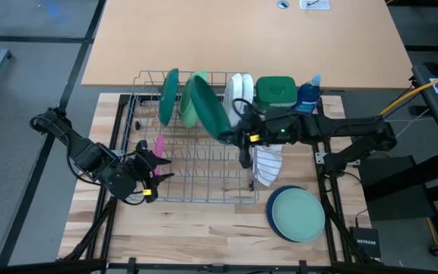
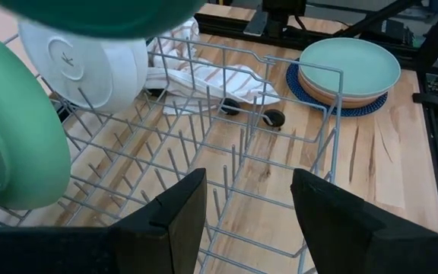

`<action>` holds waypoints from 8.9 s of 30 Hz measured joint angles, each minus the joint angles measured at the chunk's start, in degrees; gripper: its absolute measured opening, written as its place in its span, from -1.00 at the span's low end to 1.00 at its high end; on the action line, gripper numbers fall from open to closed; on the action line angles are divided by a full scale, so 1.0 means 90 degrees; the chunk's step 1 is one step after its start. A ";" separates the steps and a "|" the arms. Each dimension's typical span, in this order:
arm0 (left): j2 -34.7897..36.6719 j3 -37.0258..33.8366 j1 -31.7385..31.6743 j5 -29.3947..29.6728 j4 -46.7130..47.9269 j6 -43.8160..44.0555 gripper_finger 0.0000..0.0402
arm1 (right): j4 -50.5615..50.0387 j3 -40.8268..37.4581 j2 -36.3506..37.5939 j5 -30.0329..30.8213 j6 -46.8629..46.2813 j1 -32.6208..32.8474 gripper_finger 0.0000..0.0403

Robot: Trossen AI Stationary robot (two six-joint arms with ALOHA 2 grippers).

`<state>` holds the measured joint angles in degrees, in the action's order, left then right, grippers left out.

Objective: Sort dishes
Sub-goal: Put the green plate in the dish rack

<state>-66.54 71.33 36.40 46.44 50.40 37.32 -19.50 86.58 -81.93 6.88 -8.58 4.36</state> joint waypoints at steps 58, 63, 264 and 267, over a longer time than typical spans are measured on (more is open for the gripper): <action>0.0002 0.0002 0.0000 0.0004 -0.0001 0.0104 -0.08 | 1.0750 -0.4860 -0.1011 0.0077 -0.2365 -0.1255 -0.97; 0.0002 0.0001 0.0000 0.0004 0.0002 0.0092 -0.08 | 1.0706 -0.4572 -0.1130 -0.0057 -0.2359 -0.1291 -0.97; 0.0000 0.0000 -0.0265 0.0007 0.0004 0.0474 -0.08 | 1.0025 -0.3999 -0.2019 -0.3313 -0.4490 -0.3271 -0.97; 0.0002 0.0002 -0.0265 0.0006 0.0004 0.0473 -0.08 | 1.0032 -0.3999 -0.2016 -0.3284 -0.4839 -0.3271 -0.97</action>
<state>-66.53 71.35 34.02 46.50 50.43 41.58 70.78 50.59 -100.07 -22.68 -52.14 -25.08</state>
